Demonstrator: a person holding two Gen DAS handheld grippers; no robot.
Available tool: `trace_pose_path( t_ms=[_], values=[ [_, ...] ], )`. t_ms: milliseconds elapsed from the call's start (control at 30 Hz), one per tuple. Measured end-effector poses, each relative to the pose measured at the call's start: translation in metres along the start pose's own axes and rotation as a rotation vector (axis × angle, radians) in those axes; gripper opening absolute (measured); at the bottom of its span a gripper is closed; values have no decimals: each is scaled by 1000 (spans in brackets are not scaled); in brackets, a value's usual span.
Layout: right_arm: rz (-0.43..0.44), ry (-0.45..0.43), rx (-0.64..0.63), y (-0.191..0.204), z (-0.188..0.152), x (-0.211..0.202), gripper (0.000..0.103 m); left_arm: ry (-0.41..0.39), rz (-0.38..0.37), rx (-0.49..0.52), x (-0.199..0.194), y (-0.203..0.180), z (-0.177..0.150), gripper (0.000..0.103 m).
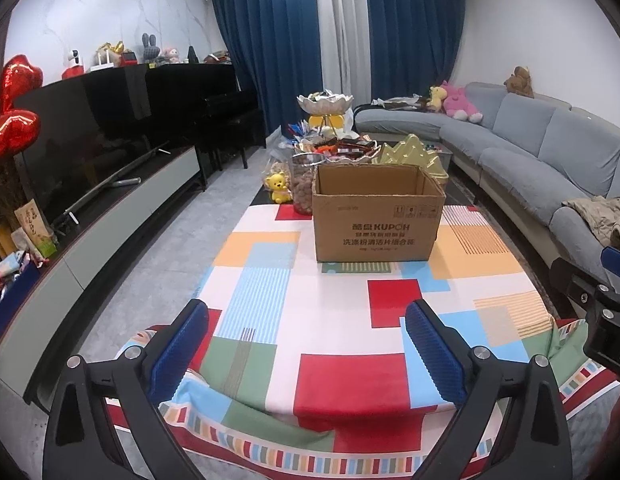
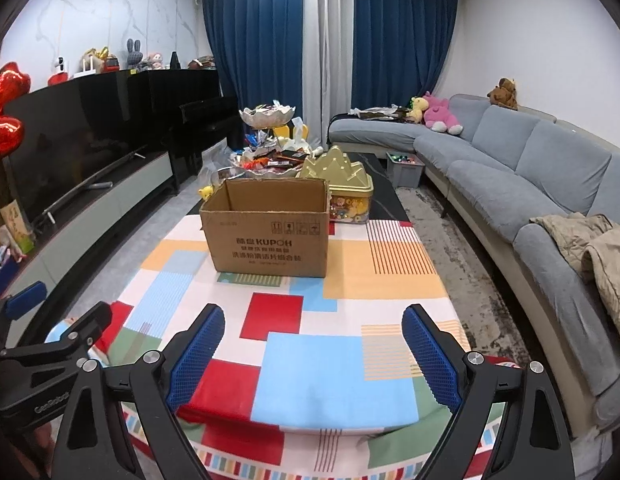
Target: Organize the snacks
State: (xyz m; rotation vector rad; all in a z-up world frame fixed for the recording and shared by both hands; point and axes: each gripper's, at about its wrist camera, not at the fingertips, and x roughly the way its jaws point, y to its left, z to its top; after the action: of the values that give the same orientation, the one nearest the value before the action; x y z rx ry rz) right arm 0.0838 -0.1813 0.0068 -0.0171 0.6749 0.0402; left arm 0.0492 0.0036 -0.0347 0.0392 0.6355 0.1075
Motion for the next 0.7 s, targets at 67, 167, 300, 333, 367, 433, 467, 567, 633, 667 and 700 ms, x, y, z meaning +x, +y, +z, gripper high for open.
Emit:
trace_pose_path(
  t_ms=[67, 167, 300, 333, 367, 433, 467, 567, 633, 667, 700],
  values=[
    [-3, -6, 1, 0, 0, -2, 91, -12, 3, -1, -3, 0, 0, 100],
    [0, -14, 0, 0, 1, -4, 91, -17, 1, 4, -4, -1, 1, 100],
    [-2, -18, 5, -2, -1, -6, 91, -14, -3, 9, -3, -3, 0, 100],
    [-2, -18, 6, -2, -1, -6, 91, -15, -3, 9, -4, -3, 0, 100],
    [-2, -18, 5, -2, -1, -6, 91, -16, -3, 9, -4, -3, 0, 100],
    [-1, -18, 4, -2, -1, -6, 91, -18, -2, 9, -4, -3, 0, 100],
    [-1, -18, 3, -2, -1, -6, 91, -17, -3, 9, -4, -3, 0, 100],
    [-1, -18, 4, -2, -1, -6, 91, -17, -3, 9, -4, -3, 0, 100],
    [-1, -17, 5, -2, -1, -6, 91, -18, -3, 9, -4, -3, 0, 100],
    [-1, -18, 5, -2, -1, -6, 91, -18, -4, 9, -4, -4, 0, 100],
    [0, -18, 5, -2, -1, -6, 91, -18, -4, 10, -4, -3, 0, 100]
  ],
)
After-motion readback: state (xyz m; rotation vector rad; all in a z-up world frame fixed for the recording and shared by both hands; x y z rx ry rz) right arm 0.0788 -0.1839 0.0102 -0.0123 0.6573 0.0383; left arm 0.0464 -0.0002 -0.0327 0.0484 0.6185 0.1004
